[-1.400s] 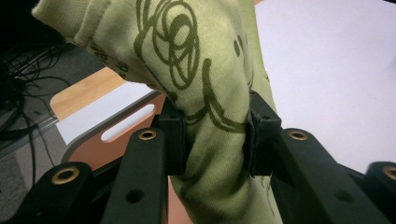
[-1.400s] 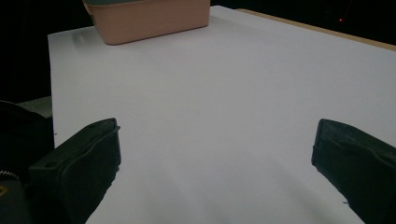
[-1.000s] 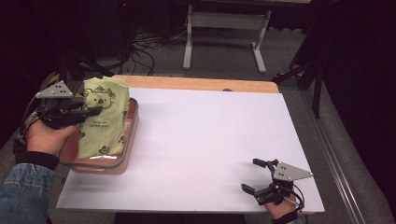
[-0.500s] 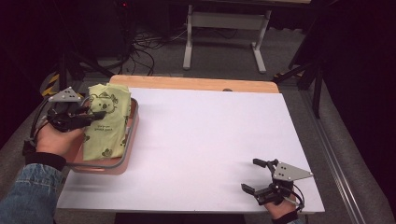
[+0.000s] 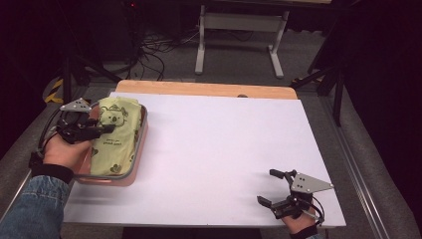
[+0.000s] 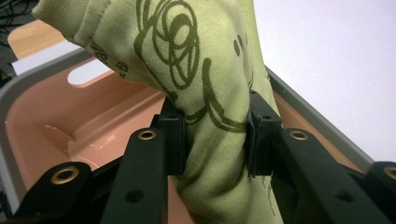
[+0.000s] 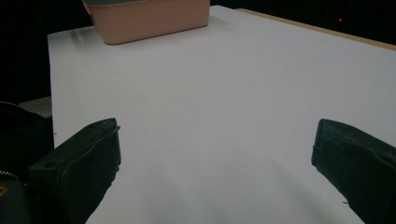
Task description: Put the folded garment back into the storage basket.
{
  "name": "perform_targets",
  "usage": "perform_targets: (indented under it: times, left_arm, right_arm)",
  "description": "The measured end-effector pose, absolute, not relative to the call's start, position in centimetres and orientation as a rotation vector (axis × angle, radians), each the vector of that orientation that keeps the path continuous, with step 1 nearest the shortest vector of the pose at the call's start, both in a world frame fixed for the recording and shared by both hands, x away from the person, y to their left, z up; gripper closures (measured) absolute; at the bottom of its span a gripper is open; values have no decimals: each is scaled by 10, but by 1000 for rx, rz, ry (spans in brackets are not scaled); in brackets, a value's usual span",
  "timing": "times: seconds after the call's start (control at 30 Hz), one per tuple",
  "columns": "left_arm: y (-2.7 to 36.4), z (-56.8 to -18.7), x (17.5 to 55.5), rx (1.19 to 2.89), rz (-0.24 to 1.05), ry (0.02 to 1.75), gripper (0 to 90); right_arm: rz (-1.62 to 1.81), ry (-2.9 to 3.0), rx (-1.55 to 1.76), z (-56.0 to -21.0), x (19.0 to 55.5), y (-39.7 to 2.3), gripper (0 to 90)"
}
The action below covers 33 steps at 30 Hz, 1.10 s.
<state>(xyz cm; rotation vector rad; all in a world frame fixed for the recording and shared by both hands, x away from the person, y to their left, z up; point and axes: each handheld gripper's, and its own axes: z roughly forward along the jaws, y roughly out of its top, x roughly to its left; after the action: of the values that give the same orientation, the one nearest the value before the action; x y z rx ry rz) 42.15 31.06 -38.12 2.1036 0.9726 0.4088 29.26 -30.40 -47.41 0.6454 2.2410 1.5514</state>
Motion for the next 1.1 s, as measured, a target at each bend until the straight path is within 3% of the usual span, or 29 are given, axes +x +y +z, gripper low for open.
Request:
perform_targets:
  times: [1.1]
  left_arm:
    - [309, -404, 431, 2163, 298, 1052, 661]
  right_arm:
    - [1551, 2245, 648, -475, 293, -304, 18]
